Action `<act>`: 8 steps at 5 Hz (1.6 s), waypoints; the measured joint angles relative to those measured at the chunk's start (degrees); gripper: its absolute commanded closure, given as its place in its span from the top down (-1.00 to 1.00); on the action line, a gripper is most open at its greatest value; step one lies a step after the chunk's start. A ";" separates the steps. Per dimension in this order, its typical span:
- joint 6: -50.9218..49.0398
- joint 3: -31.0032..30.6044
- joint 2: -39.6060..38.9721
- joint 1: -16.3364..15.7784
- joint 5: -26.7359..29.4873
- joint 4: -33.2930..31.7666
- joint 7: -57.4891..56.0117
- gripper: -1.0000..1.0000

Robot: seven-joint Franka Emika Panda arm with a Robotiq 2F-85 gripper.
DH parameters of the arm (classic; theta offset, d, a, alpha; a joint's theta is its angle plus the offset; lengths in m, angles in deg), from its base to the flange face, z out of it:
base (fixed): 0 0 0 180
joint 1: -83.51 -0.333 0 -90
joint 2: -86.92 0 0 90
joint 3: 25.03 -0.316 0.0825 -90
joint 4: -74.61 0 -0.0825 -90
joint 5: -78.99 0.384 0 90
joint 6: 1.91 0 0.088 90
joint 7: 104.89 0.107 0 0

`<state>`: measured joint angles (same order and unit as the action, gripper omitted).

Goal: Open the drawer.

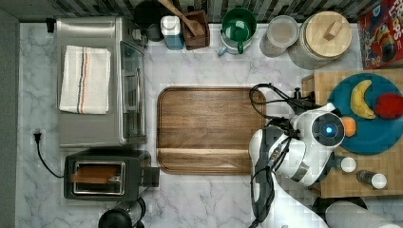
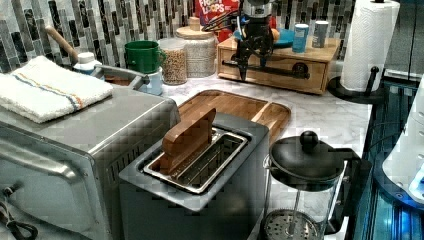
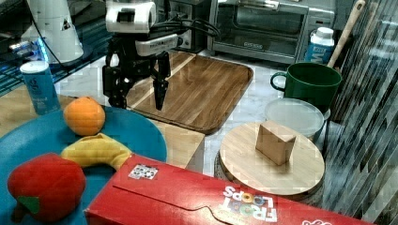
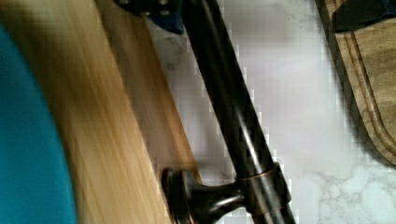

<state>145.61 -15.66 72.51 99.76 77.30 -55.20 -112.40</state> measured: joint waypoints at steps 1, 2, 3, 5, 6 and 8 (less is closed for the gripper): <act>-0.34 -0.13 0.03 -0.43 2.61 0.00 2.85 1.00; -0.25 -2.77 0.45 -0.60 2.91 -0.34 6.63 1.00; -2.15 -5.26 0.97 -3.15 2.95 -1.01 7.86 1.00; -5.20 -12.57 2.01 -7.85 5.06 -2.69 10.69 1.00; -5.09 -13.52 2.51 -9.04 3.44 -3.47 11.11 1.00; -7.33 -13.35 2.76 -7.73 6.12 -3.69 11.11 1.00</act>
<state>138.28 -29.01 75.28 92.03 83.42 -58.89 -101.29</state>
